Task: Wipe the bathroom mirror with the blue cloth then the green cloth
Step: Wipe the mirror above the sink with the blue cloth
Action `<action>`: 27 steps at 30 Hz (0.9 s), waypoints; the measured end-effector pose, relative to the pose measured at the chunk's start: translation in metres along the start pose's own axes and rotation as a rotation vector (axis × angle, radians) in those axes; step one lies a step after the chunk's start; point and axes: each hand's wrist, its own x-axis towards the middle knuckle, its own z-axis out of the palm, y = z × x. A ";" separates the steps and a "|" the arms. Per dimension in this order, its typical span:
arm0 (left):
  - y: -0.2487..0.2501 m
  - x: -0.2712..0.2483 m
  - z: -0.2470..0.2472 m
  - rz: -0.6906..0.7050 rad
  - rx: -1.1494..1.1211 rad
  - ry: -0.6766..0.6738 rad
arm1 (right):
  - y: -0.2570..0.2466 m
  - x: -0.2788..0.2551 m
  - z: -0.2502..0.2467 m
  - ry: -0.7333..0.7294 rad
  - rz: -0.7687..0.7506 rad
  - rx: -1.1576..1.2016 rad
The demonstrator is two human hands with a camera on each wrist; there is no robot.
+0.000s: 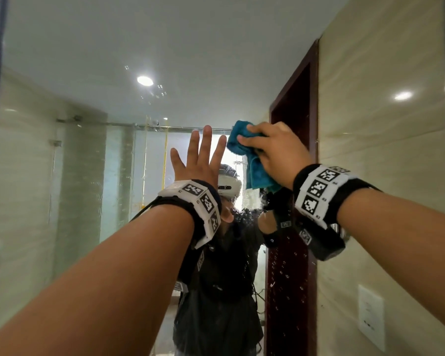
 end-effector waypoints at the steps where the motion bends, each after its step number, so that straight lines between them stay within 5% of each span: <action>1: 0.000 0.000 0.000 0.004 -0.007 -0.003 | 0.008 0.001 -0.003 0.027 0.018 0.003; 7: -0.001 -0.002 0.001 0.011 -0.020 0.002 | 0.042 -0.011 -0.012 0.218 0.381 0.039; 11: -0.001 -0.001 0.001 0.000 -0.001 -0.001 | 0.028 -0.028 -0.002 0.183 0.331 0.052; 17: 0.000 -0.001 0.000 0.001 -0.030 -0.008 | 0.014 -0.057 0.006 0.022 0.048 0.022; 23: 0.000 0.000 0.000 0.002 -0.030 -0.022 | 0.055 -0.040 -0.016 0.220 0.425 0.036; 27: -0.001 0.000 0.001 -0.001 -0.030 -0.014 | 0.032 -0.058 -0.005 0.153 0.380 0.032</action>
